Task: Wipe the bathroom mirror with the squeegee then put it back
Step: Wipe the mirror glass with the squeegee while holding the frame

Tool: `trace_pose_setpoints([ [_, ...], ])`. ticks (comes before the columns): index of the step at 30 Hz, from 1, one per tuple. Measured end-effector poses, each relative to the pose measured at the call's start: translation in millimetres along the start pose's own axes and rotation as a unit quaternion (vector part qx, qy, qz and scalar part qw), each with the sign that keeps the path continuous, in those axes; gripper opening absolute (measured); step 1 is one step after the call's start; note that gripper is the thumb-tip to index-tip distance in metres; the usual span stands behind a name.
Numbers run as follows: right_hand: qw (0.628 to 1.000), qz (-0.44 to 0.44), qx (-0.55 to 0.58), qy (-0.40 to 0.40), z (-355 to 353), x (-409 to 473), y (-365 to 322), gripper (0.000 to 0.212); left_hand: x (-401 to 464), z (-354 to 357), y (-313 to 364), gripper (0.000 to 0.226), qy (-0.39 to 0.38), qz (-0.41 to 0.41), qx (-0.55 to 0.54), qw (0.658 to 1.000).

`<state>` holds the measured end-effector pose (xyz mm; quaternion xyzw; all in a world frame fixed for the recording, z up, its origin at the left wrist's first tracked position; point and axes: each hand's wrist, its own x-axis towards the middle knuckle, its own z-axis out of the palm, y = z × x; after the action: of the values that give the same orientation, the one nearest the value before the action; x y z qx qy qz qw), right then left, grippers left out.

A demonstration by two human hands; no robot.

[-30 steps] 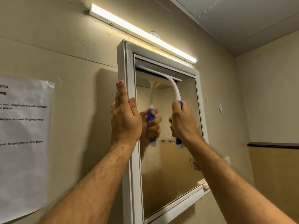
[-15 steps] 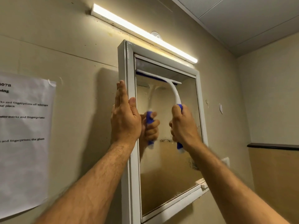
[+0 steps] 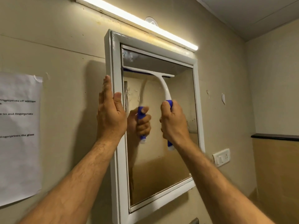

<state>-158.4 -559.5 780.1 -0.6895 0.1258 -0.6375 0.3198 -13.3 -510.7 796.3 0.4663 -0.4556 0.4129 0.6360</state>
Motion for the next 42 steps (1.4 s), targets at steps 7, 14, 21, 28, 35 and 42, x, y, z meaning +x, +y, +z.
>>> trace_pose_setpoints([
  [7,0.999,0.014,-0.030,-0.020,-8.2,-38.3,54.6,0.019,-1.8,-0.8,1.5,0.047,0.011,-0.046,0.062,0.997],
  [14,1.000,0.004,0.010,-0.028,-12.5,-1.7,34.9,0.020,-4.7,-1.0,11.9,0.049,0.007,-0.086,0.107,0.990],
  [21,0.999,0.017,0.014,-0.049,-13.7,-36.0,59.4,0.018,-6.6,-0.1,8.6,0.049,0.011,-0.085,0.100,0.991],
  [28,0.998,0.000,0.039,-0.041,-15.0,-22.5,50.9,0.020,-8.7,1.1,7.7,0.047,0.017,-0.091,0.106,0.990],
  [35,0.997,-0.006,0.072,-0.024,-4.2,54.8,1.9,0.016,-9.6,1.2,9.8,0.047,0.023,-0.092,0.113,0.989],
  [42,0.991,-0.008,0.108,-0.077,-0.9,34.0,26.2,0.017,-9.3,2.7,7.3,0.047,0.023,-0.087,0.109,0.990],
])
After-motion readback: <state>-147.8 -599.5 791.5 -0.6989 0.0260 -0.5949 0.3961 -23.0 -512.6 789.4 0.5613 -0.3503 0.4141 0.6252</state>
